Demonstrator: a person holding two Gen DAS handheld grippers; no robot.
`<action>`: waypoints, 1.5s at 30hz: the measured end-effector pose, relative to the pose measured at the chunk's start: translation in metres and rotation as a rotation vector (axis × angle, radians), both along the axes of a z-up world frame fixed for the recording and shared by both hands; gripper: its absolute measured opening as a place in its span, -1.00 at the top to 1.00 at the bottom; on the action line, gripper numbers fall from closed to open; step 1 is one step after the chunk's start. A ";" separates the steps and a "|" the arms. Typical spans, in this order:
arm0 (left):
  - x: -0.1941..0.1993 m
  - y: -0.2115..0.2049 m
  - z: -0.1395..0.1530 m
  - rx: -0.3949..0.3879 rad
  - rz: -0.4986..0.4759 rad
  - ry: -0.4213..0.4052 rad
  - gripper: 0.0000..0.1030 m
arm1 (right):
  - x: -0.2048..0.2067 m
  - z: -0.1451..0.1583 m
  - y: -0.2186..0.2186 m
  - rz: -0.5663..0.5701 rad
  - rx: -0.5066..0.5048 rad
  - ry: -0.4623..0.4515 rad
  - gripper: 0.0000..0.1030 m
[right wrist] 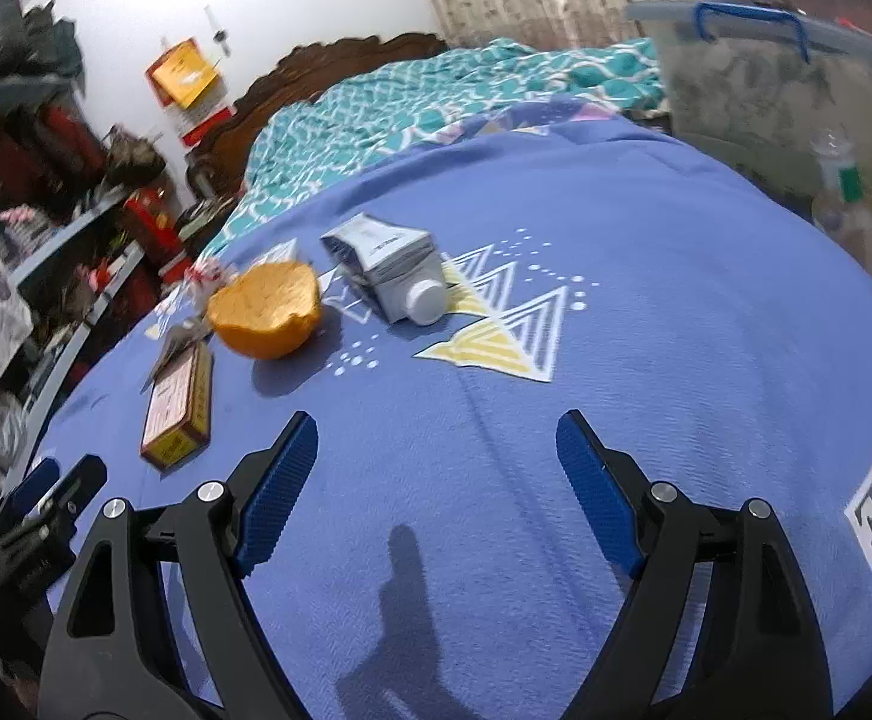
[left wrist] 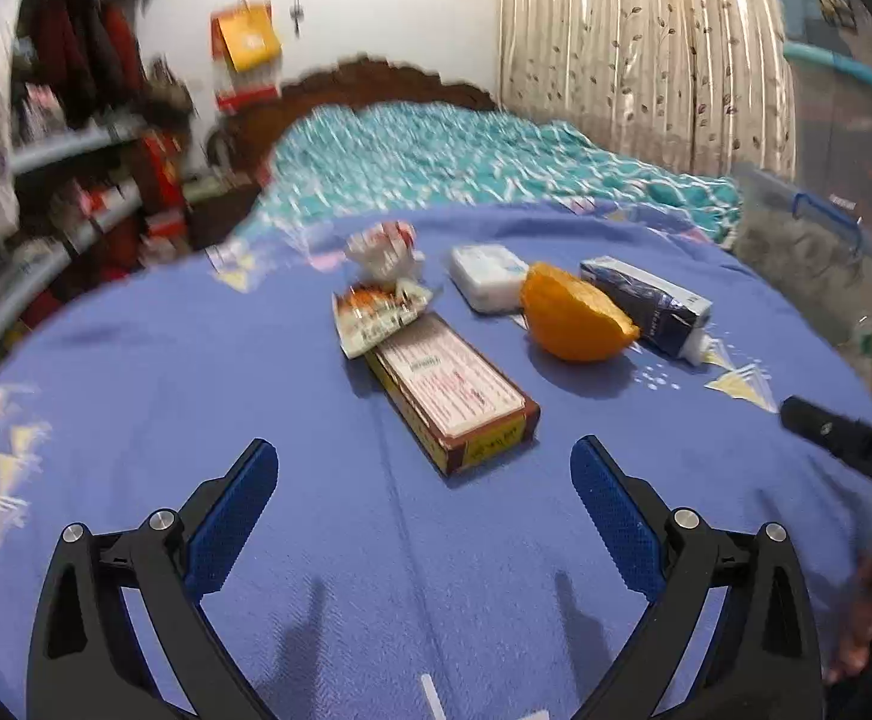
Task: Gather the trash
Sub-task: 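Move both open grippers back over the bed toward the orange peel, then grasp the red-white paper box with the left gripper while the right grasps the orange peel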
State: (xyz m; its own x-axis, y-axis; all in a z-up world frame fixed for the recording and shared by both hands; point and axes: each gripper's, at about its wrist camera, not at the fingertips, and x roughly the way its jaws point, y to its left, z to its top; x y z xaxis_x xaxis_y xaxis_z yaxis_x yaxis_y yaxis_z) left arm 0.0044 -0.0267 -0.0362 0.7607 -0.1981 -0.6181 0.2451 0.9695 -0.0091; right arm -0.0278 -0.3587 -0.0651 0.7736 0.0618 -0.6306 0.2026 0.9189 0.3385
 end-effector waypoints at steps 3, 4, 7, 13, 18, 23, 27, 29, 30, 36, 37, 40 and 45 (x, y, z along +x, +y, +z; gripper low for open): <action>0.016 0.018 0.002 -0.089 -0.004 0.087 -0.77 | 0.008 0.006 0.011 0.068 -0.017 -0.007 -0.57; 0.020 0.022 0.004 -0.110 0.001 0.098 -0.74 | 0.013 0.009 0.016 0.093 -0.027 -0.010 -0.56; 0.036 0.032 0.012 -0.162 0.025 0.123 -0.74 | 0.034 0.016 0.030 0.164 -0.057 0.003 -0.56; 0.079 0.012 0.009 -0.159 0.039 0.229 -0.74 | 0.082 0.015 0.041 0.267 0.072 0.049 -0.57; 0.108 -0.011 -0.008 -0.125 0.047 0.297 -0.75 | 0.112 0.004 0.039 0.270 0.094 0.104 -0.70; 0.123 -0.024 -0.023 -0.059 0.077 0.312 -0.74 | 0.134 -0.005 0.053 0.336 0.005 0.153 -0.79; 0.124 -0.025 -0.033 -0.074 0.048 0.346 -0.33 | 0.152 -0.008 0.053 0.347 -0.019 0.163 -0.80; 0.119 -0.022 -0.032 -0.075 0.045 0.347 -0.30 | 0.160 -0.010 0.053 0.350 -0.025 0.162 -0.81; 0.116 -0.019 -0.032 -0.084 0.042 0.353 -0.28 | 0.164 -0.010 0.053 0.353 -0.018 0.163 -0.83; 0.075 -0.006 -0.031 -0.103 -0.043 0.362 -0.26 | 0.177 -0.014 0.068 0.410 -0.020 0.157 -0.74; 0.065 -0.005 -0.031 -0.100 -0.067 0.360 -0.26 | 0.175 -0.013 0.071 0.446 -0.007 0.148 -0.36; 0.044 -0.003 -0.031 -0.111 -0.121 0.366 -0.26 | 0.158 -0.006 0.074 0.439 -0.062 0.124 -0.04; 0.016 -0.005 -0.031 -0.157 -0.229 0.397 -0.27 | 0.113 -0.003 0.057 0.435 -0.023 0.117 0.11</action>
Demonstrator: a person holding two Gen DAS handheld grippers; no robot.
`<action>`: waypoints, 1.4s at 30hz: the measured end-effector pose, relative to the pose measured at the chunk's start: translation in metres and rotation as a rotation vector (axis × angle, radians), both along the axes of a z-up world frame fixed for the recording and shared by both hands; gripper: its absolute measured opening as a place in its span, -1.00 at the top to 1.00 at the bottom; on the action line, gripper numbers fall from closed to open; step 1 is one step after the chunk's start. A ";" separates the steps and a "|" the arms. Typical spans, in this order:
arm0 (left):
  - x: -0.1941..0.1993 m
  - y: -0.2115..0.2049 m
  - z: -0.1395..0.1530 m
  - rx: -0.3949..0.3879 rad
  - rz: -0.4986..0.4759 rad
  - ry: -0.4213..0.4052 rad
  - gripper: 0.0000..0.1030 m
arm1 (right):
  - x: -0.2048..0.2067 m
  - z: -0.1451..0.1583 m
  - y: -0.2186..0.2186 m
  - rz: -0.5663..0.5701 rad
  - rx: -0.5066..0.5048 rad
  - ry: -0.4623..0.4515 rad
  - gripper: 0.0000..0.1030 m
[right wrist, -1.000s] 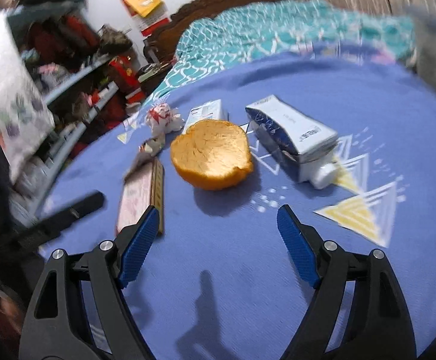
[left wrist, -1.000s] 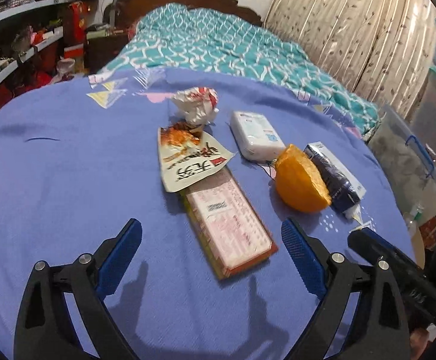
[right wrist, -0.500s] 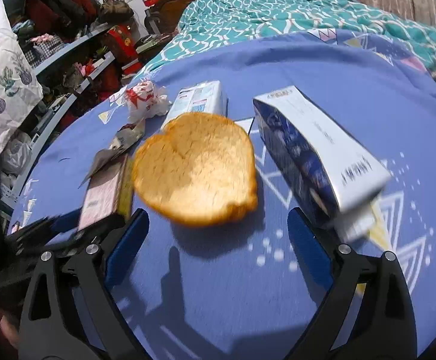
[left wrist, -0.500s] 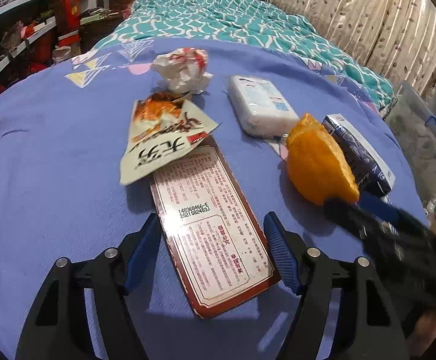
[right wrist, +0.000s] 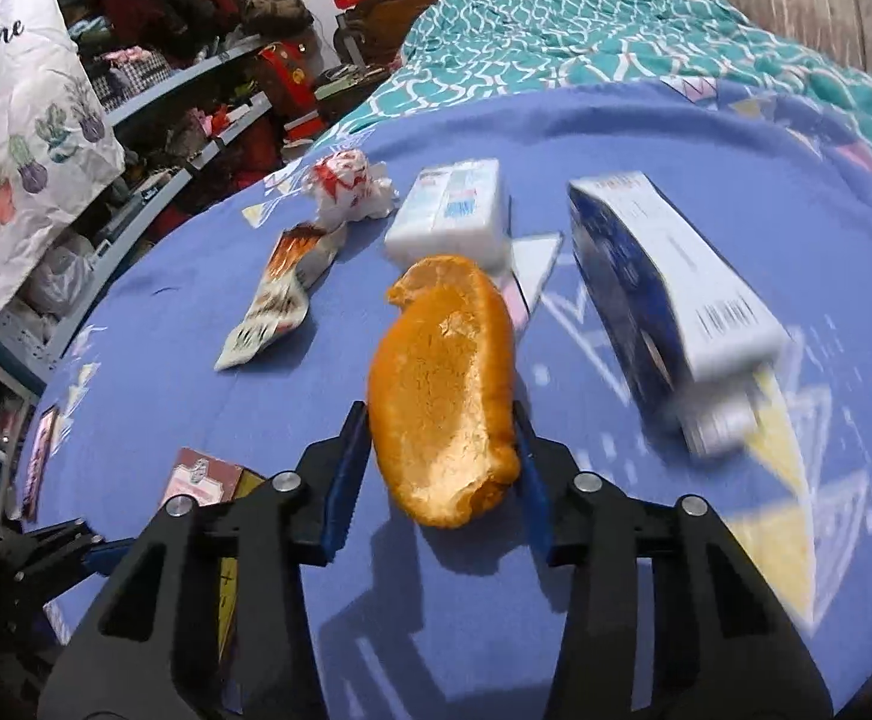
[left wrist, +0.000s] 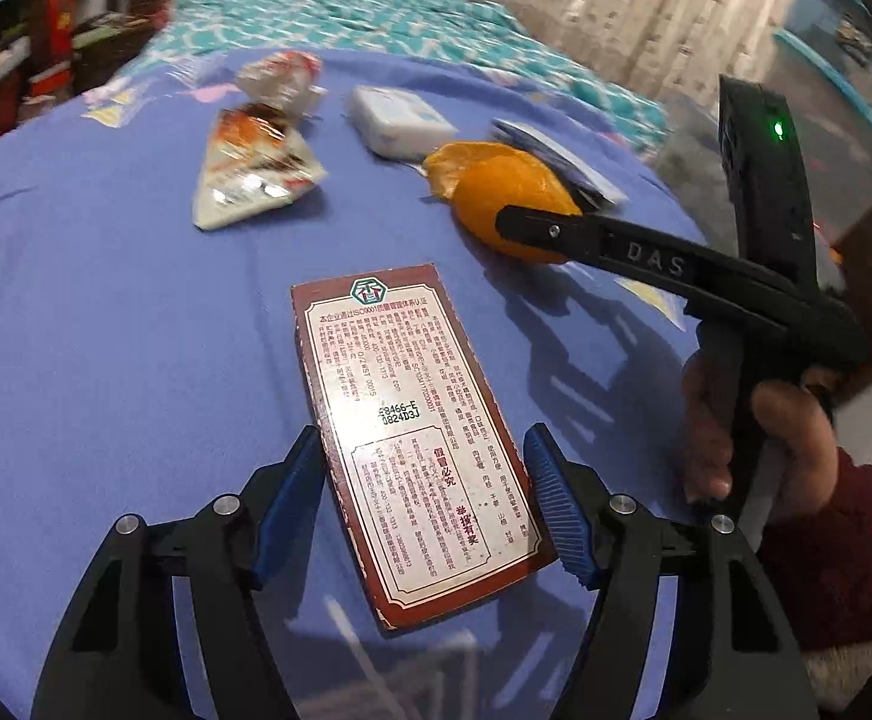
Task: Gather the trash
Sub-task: 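Grasp the red-white paper box with the left gripper while the right grasps the orange peel, then carry the box and peel to the wastebasket and release both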
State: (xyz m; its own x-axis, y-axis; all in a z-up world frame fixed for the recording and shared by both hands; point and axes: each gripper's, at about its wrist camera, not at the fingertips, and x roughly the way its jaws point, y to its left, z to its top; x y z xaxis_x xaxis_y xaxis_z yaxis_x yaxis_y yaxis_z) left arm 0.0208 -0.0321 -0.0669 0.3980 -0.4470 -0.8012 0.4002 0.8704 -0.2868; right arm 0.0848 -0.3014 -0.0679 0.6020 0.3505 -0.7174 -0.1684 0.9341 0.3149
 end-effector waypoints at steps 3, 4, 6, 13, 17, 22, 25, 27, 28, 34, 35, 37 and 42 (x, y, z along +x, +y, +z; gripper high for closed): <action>-0.009 -0.007 0.002 0.038 -0.009 -0.031 -0.29 | -0.038 0.002 -0.014 -0.018 -0.003 -0.013 0.15; -0.010 -0.011 0.003 0.055 -0.007 -0.041 -0.29 | -0.049 0.003 -0.019 -0.030 -0.007 -0.018 0.16; -0.009 -0.016 0.002 0.070 -0.010 -0.040 -0.31 | -0.077 0.002 -0.033 -0.074 -0.019 -0.027 0.17; -0.009 -0.059 0.000 0.071 -0.116 -0.018 -0.19 | -0.139 0.002 -0.101 -0.304 0.044 -0.063 0.21; -0.006 -0.113 0.005 0.037 -0.238 0.002 -0.19 | -0.154 -0.005 -0.140 -0.397 0.128 -0.053 0.22; -0.018 -0.199 0.022 0.023 -0.421 -0.037 -0.19 | -0.183 0.005 -0.194 -0.535 0.122 -0.129 0.22; -0.025 -0.259 0.026 0.017 -0.534 -0.036 -0.19 | -0.204 0.007 -0.239 -0.650 0.135 -0.156 0.22; -0.028 -0.298 0.027 0.018 -0.598 -0.026 -0.19 | -0.219 0.008 -0.269 -0.722 0.148 -0.166 0.22; -0.030 -0.320 0.027 0.019 -0.636 -0.020 -0.19 | -0.226 0.007 -0.287 -0.762 0.153 -0.170 0.22; -0.033 -0.431 0.031 0.013 -0.749 0.002 -0.19 | -0.246 0.002 -0.365 -0.927 0.150 -0.163 0.22; -0.032 -0.447 0.030 0.013 -0.755 0.003 -0.19 | -0.248 0.000 -0.374 -0.948 0.150 -0.161 0.22; -0.029 -0.468 0.029 0.015 -0.763 0.005 -0.20 | -0.248 -0.002 -0.392 -0.981 0.147 -0.155 0.20; -0.024 -0.524 0.017 0.056 -0.757 -0.017 -0.60 | -0.242 -0.008 -0.418 -1.037 0.161 -0.134 -0.49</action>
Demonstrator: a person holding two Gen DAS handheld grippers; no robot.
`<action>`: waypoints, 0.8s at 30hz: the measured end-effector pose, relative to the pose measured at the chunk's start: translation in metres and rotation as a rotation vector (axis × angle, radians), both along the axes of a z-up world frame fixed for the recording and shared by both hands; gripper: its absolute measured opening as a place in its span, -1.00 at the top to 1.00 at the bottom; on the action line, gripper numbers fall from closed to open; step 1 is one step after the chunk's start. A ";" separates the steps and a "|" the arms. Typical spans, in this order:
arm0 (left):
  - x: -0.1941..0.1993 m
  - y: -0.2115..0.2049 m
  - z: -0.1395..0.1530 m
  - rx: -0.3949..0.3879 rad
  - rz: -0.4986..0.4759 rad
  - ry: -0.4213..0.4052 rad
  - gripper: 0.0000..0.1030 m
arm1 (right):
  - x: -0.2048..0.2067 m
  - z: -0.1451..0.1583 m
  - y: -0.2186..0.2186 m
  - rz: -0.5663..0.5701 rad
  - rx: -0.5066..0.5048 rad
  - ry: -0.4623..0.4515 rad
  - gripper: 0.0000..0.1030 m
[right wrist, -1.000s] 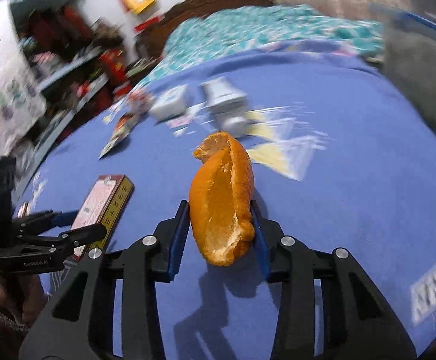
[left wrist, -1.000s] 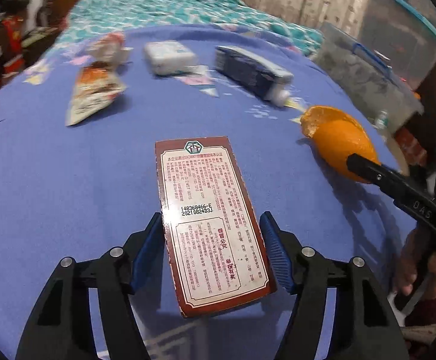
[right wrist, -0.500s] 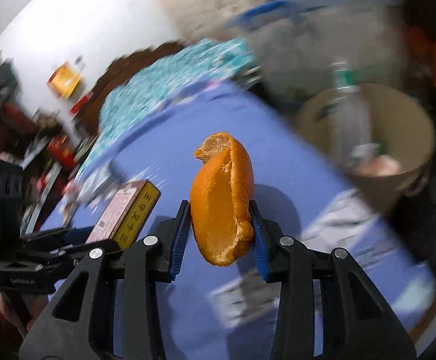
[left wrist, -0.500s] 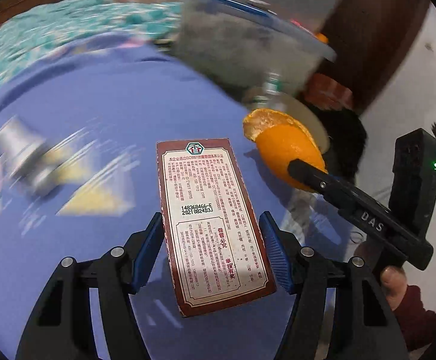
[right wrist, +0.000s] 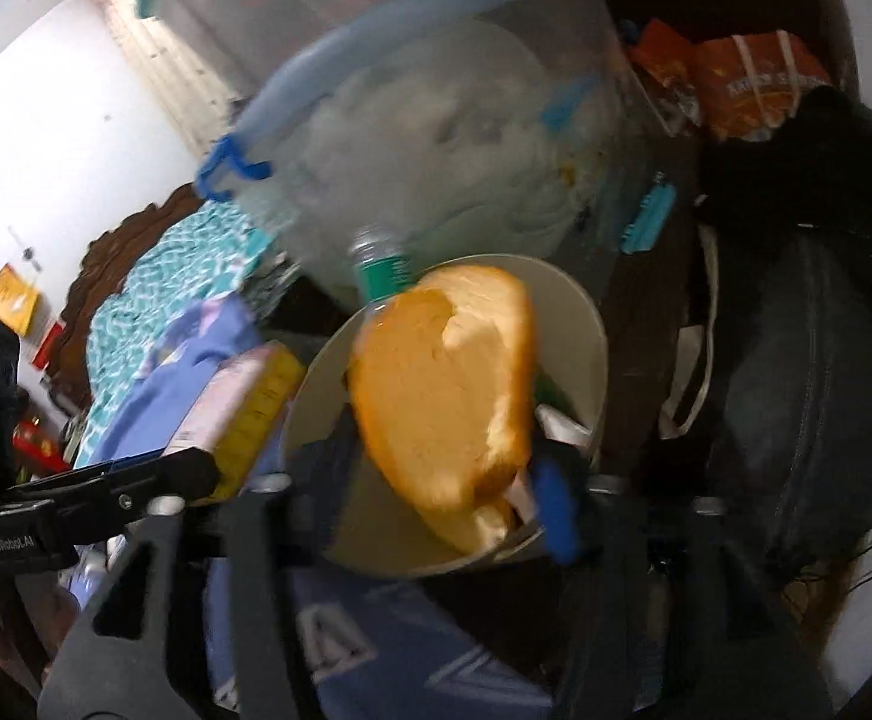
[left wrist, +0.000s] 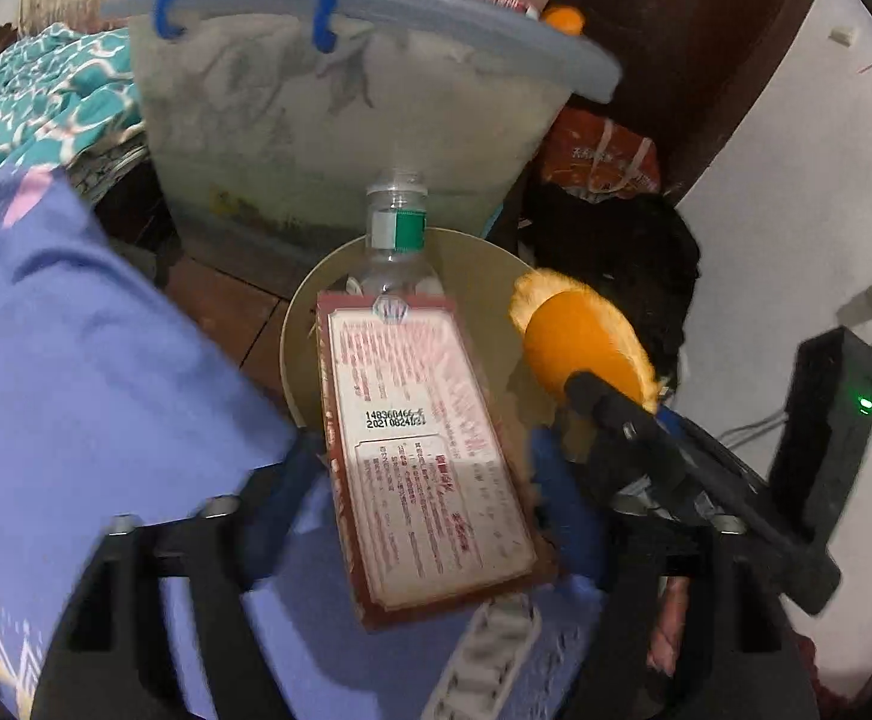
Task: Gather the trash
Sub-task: 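Carry the box and peel to the wastebasket and release both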
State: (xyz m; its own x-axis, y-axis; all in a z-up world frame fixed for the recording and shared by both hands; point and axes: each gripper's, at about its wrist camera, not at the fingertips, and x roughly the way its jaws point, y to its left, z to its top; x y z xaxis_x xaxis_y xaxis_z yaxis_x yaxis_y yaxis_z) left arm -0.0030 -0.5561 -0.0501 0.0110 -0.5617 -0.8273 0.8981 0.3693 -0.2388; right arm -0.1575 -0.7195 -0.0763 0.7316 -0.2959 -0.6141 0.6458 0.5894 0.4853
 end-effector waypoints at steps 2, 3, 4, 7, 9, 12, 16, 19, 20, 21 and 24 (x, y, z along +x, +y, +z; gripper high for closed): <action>0.004 -0.005 -0.005 0.011 0.026 0.010 -0.61 | -0.003 0.004 -0.002 -0.015 -0.021 -0.023 -0.51; 0.006 -0.001 -0.006 0.010 0.031 0.029 -0.61 | -0.002 0.005 -0.002 -0.017 -0.032 -0.027 -0.51; 0.008 0.005 -0.007 0.004 0.040 0.051 -0.60 | -0.006 0.007 0.002 -0.022 -0.045 -0.033 -0.51; 0.012 0.029 -0.005 -0.006 0.056 0.069 -0.59 | -0.009 0.008 0.007 -0.027 -0.042 -0.048 -0.51; 0.016 0.047 -0.001 -0.019 0.075 0.076 -0.59 | -0.011 0.008 0.016 -0.023 -0.020 -0.068 -0.51; 0.023 0.083 0.002 -0.028 0.113 0.098 -0.56 | -0.011 0.010 0.031 -0.006 -0.004 -0.091 -0.51; 0.030 0.145 0.006 -0.039 0.176 0.089 -0.56 | 0.001 0.020 0.069 0.068 -0.008 -0.125 -0.51; 0.036 0.196 0.006 -0.040 0.232 0.078 -0.56 | 0.020 0.024 0.095 0.144 -0.001 -0.127 -0.51; 0.039 0.214 0.007 -0.039 0.256 0.070 -0.56 | 0.028 0.025 0.107 0.175 0.001 -0.124 -0.51; 0.042 0.230 0.006 -0.039 0.278 0.063 -0.56 | 0.035 0.025 0.117 0.203 0.002 -0.122 -0.51; 0.052 0.288 0.008 -0.036 0.372 0.034 -0.56 | 0.060 0.025 0.151 0.302 0.009 -0.111 -0.51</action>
